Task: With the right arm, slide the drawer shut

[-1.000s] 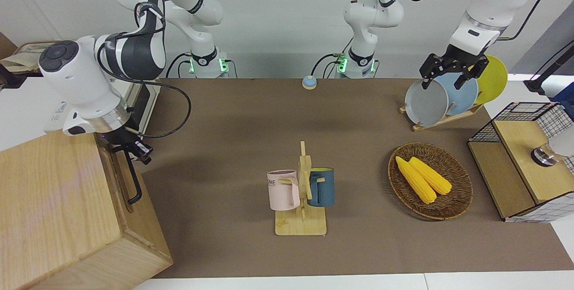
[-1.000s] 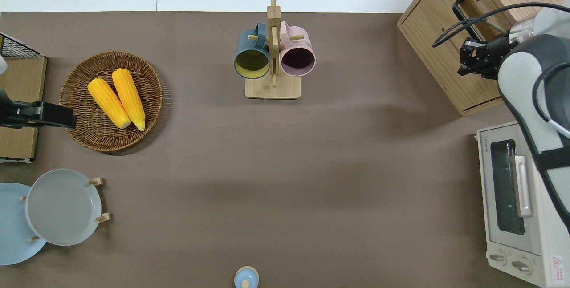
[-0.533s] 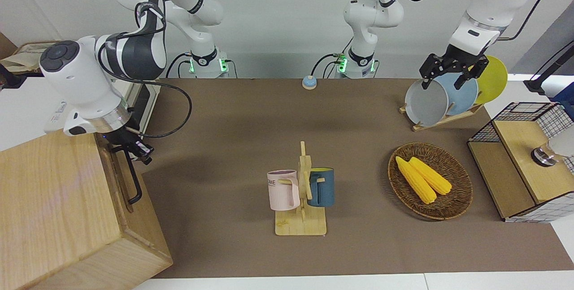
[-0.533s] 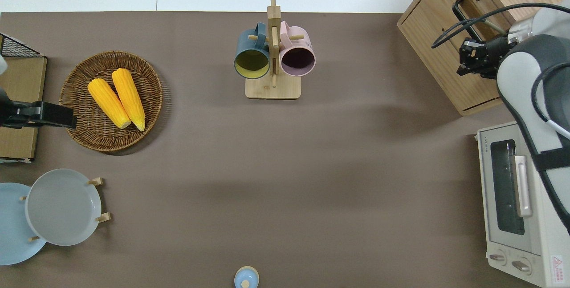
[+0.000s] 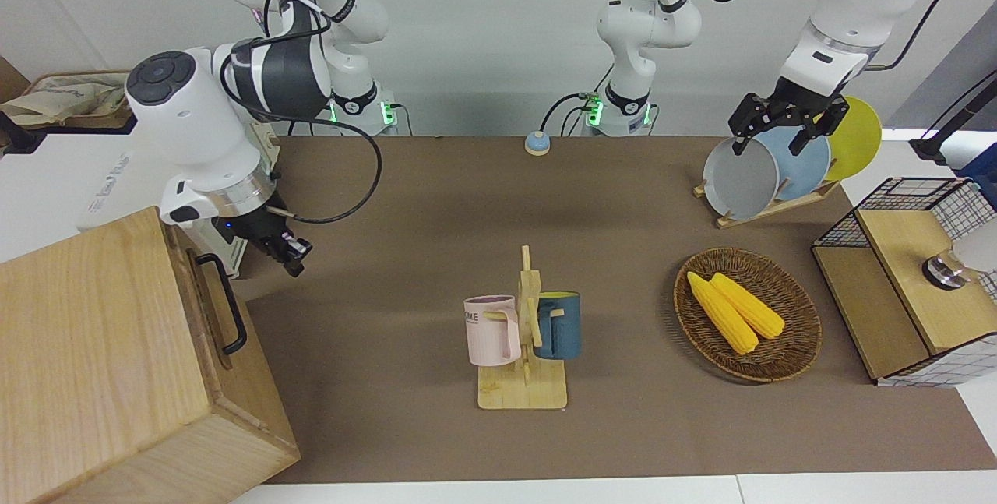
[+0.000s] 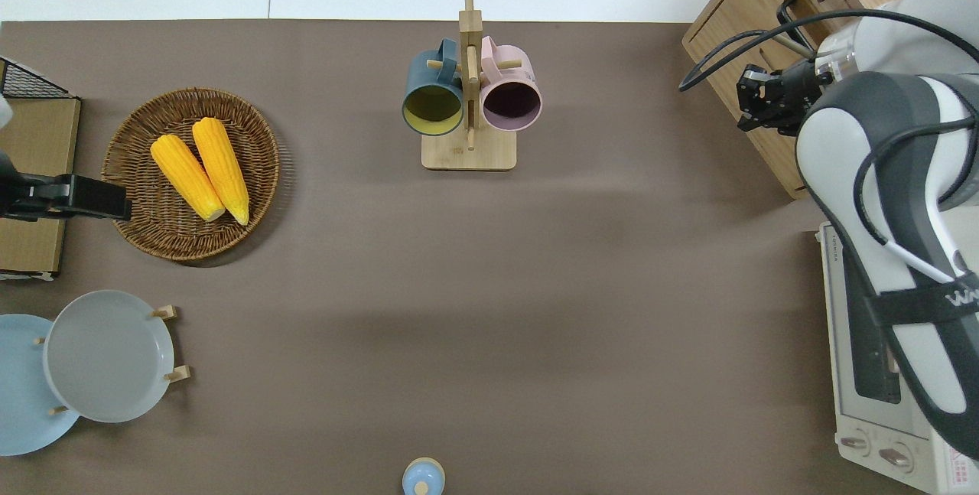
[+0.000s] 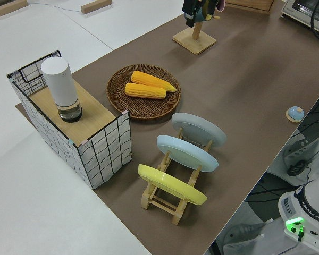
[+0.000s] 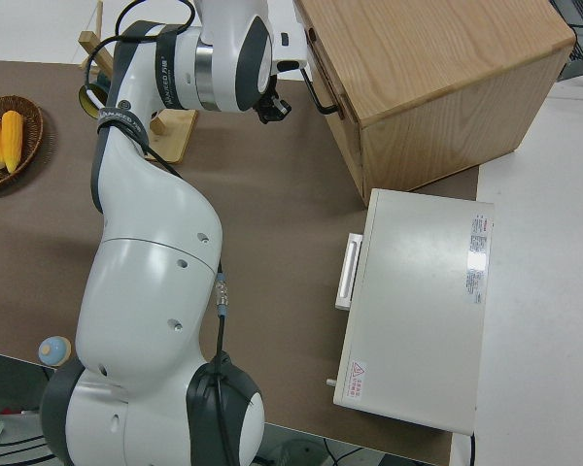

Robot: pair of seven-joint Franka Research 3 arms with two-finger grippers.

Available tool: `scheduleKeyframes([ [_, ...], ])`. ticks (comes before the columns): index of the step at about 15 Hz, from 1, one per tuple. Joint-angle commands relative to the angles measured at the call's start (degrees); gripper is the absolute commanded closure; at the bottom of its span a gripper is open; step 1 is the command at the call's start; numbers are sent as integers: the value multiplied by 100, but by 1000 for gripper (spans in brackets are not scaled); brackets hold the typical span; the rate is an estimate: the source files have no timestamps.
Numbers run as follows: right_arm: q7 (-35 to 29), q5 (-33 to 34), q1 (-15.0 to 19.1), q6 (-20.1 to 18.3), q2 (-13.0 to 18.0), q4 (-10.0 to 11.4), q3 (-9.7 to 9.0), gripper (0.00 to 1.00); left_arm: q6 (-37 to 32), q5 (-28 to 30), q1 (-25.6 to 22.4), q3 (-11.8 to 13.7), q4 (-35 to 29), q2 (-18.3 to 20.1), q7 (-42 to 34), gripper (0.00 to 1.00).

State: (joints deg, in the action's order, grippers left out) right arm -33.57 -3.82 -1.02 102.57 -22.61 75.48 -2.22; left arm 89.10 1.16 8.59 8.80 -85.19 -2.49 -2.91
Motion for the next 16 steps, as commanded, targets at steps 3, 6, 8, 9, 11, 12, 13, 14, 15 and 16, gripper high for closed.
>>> scheduleKeyframes([
  [3,-475,-49,-407,-545,405,54,55,1000,2,-72,99,95,117,-76,-43,2],
  [6,-361,-31,-583,-931,669,63,64,1000,2,-72,99,95,117,-76,-43,2],
  [8,-203,-31,-723,-1169,818,63,63,1000,2,-72,99,95,117,-76,-43,2],
  [9,-37,-31,-802,-1265,889,72,72,1000,2,-72,99,95,117,-76,-43,5],
  [11,315,-14,-925,-1459,1038,81,151,1000,2,-72,99,95,117,-76,-43,5],
  [12,473,39,-987,-1555,1117,116,212,1000,2,-72,99,95,117,-76,-43,2],
  [13,666,118,-1005,-1669,1196,142,230,1000,2,-72,99,95,117,-76,-43,2],
  [14,929,205,-1005,-1766,1284,212,239,1000,2,-72,99,95,117,-76,-43,2],
  [15,1236,311,-988,-1793,1416,352,239,1000,2,-72,99,95,117,-76,-43,2],
  [16,1509,425,-953,-1785,1556,527,239,1000,2,-72,99,95,117,-76,-43,2],
])
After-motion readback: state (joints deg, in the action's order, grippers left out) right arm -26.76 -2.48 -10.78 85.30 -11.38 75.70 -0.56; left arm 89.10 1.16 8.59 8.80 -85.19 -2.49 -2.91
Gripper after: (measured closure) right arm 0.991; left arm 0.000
